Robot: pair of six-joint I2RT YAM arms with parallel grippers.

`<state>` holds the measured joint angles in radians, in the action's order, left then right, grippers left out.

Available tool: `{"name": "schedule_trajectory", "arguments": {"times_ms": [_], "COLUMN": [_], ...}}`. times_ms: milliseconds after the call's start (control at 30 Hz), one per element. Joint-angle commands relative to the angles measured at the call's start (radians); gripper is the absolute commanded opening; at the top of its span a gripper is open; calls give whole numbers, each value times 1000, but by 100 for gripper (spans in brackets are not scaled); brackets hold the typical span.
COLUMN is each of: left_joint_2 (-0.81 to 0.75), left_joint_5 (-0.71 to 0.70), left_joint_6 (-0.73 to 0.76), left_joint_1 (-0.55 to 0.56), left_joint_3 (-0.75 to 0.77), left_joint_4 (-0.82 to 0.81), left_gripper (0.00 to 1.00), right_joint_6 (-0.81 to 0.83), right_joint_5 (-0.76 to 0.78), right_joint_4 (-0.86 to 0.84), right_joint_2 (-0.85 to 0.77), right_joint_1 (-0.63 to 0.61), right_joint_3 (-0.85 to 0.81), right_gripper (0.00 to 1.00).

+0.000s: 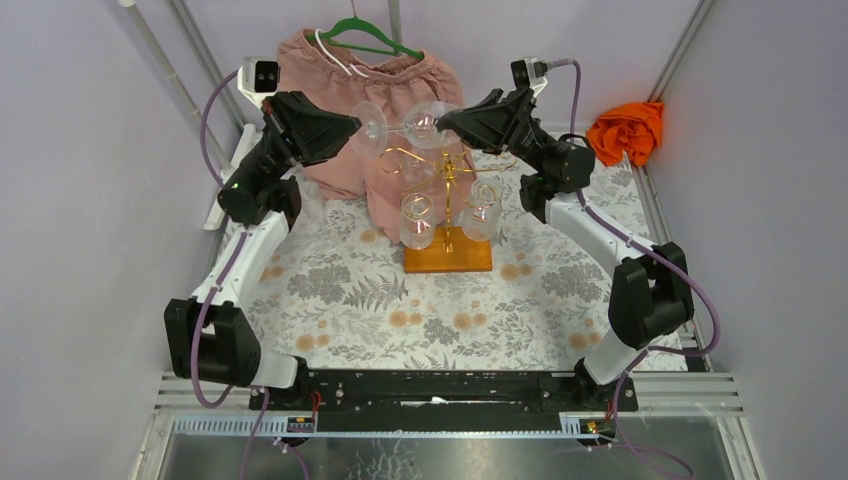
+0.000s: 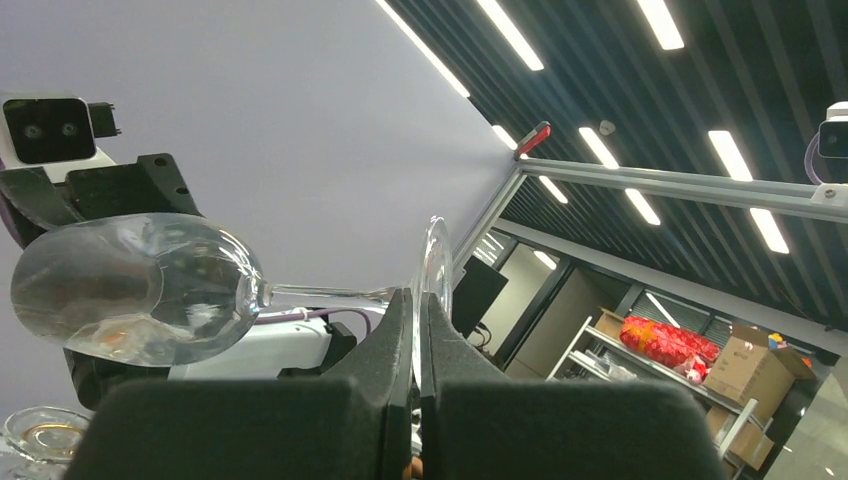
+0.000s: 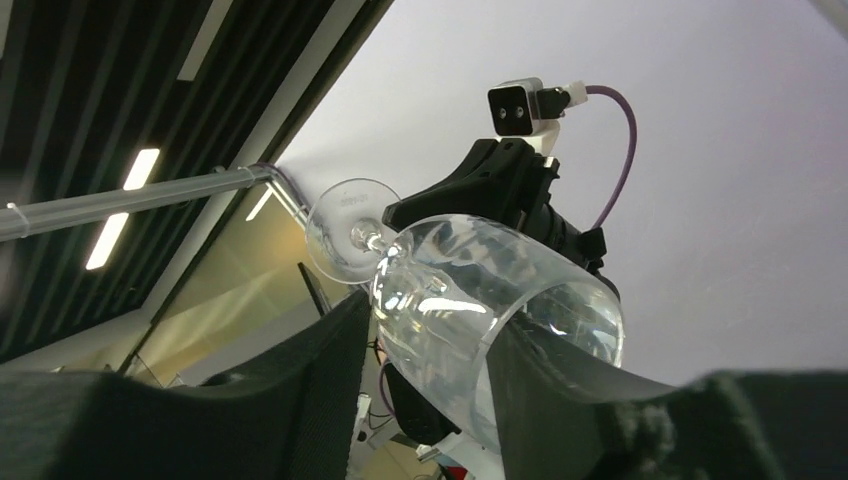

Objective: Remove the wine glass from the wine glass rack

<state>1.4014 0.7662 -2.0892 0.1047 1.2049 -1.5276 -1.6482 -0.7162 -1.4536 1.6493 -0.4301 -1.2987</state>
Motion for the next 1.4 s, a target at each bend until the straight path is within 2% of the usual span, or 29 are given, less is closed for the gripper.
{"name": "schedule_trajectory", "arguments": {"times_ms": [0,67,167,333,400,467,533,667,767,933,1033,1100,1233,1300,1367], "left_joint_2": [15,25,35,33,31,25,20,5,-11,-44,-83,-120,-200,-223,-234], "left_joint_5": [-6,-4,1,9,15,20,26,53,72,104,123,127,39,-54,-157], "left_joint_6": [-132,-133,-126,-121,-118,-113,-107,-63,-2,154,314,472,895,1079,1205], "left_joint_1": [3,2,4,6,6,6,6,6,4,3,0,-3,-2,-1,-1], "left_joint_3": [21,32,43,38,40,46,52,61,56,70,85,99,176,246,300], "left_joint_4": [-82,-80,-79,-78,-78,-78,-75,-38,19,175,362,549,1123,1386,1569], "left_gripper": [0,0,0,1,8,20,32,48,53,58,58,58,58,58,58], "right_joint_6": [-98,-115,-122,-135,-140,-145,-150,-146,-116,6,132,241,604,755,909], "right_joint_5": [-8,-13,-18,-9,-5,-11,-10,-3,-1,-18,-28,-37,2,75,189], "right_joint_4": [-255,-254,-254,-255,-254,-241,-228,-229,-215,-92,52,193,693,973,1220], "right_joint_2": [-20,-24,-43,-67,-73,-75,-82,-115,-164,-294,-390,-464,-586,-626,-646], "right_joint_1": [0,0,-1,-1,-1,-1,-1,-1,-1,-1,-1,-1,-1,0,0], "right_joint_3": [-82,-102,-108,-93,-91,-94,-89,-59,-34,20,48,50,-21,-92,-174], "right_gripper": [47,38,32,16,9,0,0,0,0,0,0,0,0,0,0]}}
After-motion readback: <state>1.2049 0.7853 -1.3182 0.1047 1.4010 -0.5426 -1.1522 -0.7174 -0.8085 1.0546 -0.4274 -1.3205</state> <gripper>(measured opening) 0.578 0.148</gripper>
